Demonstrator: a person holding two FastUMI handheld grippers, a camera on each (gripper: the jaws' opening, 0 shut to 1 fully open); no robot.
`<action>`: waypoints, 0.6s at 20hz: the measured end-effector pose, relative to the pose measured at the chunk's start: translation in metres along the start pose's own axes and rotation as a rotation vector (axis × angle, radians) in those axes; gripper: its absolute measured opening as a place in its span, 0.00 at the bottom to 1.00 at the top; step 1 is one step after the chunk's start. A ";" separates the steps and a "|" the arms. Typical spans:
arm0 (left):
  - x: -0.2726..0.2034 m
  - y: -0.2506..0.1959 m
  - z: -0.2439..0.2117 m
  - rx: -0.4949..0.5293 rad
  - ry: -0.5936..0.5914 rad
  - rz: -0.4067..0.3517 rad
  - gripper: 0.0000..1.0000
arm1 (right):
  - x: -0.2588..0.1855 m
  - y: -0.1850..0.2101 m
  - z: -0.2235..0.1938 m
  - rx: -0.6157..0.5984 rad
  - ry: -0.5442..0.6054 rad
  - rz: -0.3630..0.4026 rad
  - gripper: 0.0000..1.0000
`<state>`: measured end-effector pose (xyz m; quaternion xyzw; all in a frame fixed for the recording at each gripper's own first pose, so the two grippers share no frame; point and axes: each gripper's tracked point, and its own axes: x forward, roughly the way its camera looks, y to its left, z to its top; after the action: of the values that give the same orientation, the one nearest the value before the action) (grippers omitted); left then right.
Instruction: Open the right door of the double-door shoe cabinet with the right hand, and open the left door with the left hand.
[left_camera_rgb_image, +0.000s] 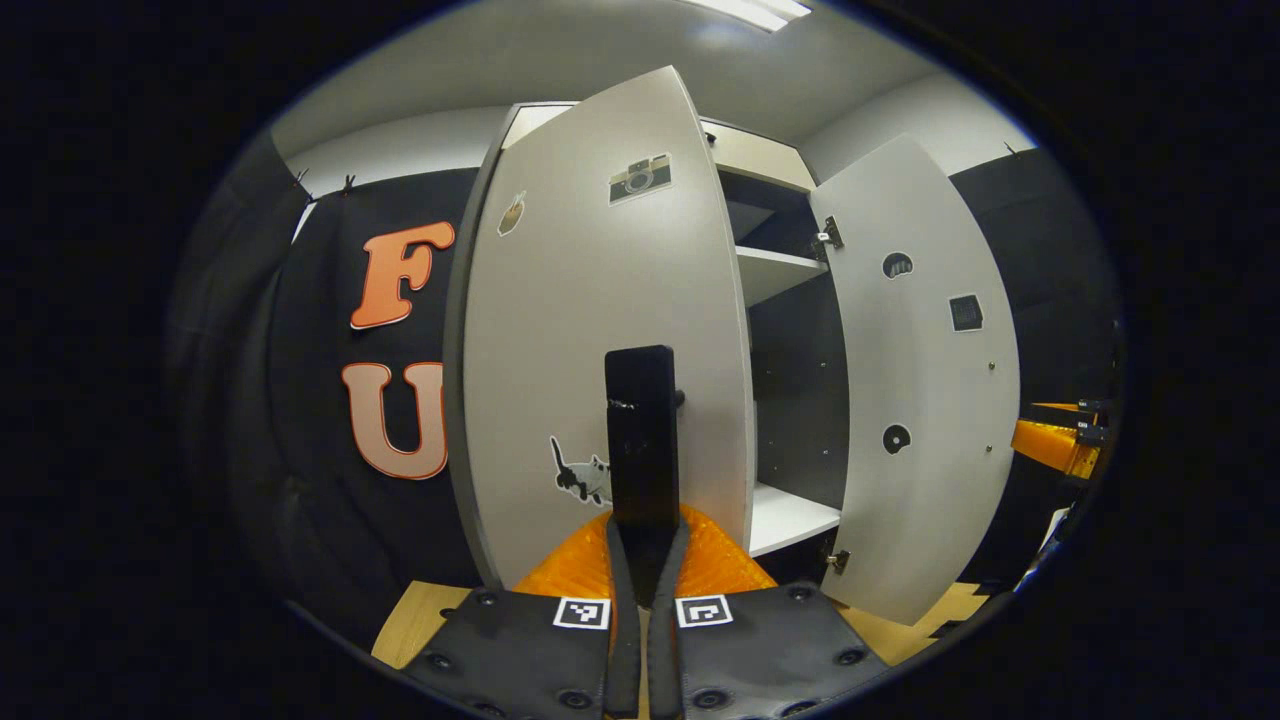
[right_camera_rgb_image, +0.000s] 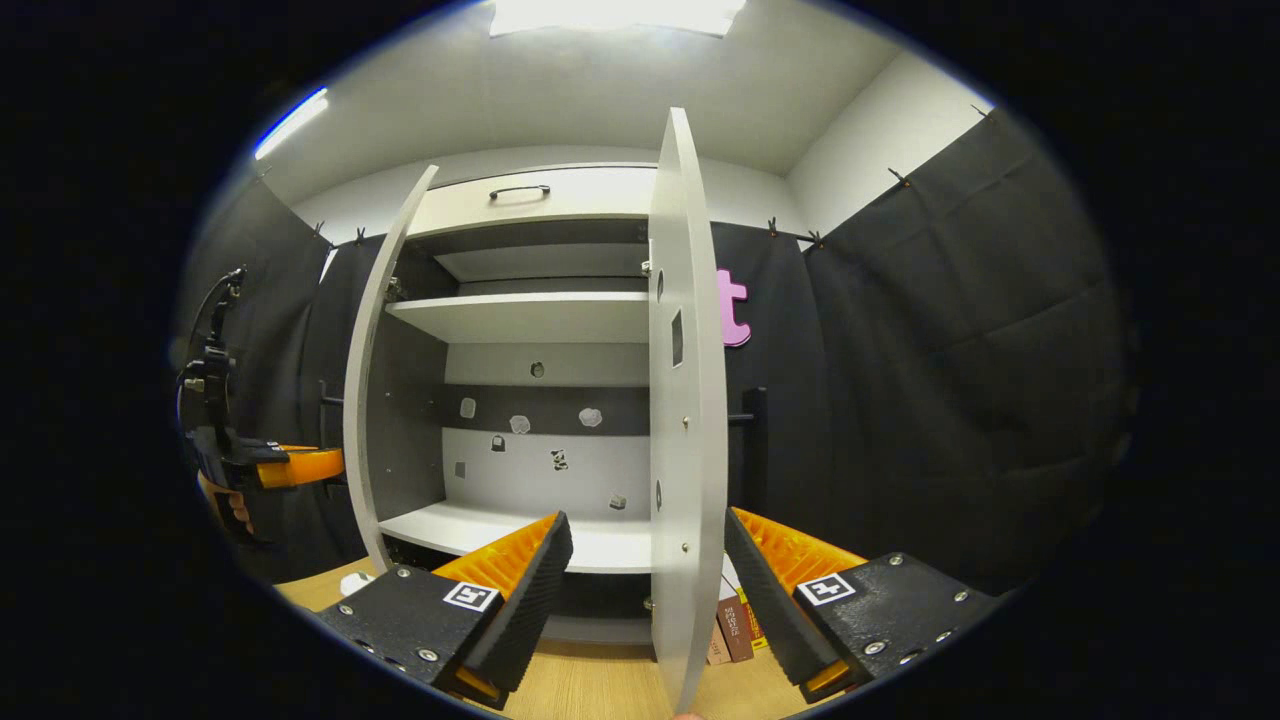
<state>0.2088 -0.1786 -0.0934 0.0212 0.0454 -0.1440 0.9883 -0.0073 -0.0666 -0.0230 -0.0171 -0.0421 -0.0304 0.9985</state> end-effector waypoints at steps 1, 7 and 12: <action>0.000 0.003 0.001 0.003 -0.003 0.008 0.10 | 0.000 0.003 -0.001 0.000 0.001 0.004 0.93; -0.006 0.016 0.002 0.011 -0.008 0.061 0.10 | 0.005 0.019 -0.001 -0.001 0.004 0.030 0.93; -0.015 0.036 0.003 0.033 -0.006 0.139 0.09 | 0.008 0.021 -0.003 0.000 0.005 0.042 0.93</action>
<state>0.2049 -0.1399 -0.0881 0.0402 0.0386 -0.0756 0.9956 0.0025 -0.0463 -0.0255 -0.0177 -0.0390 -0.0097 0.9990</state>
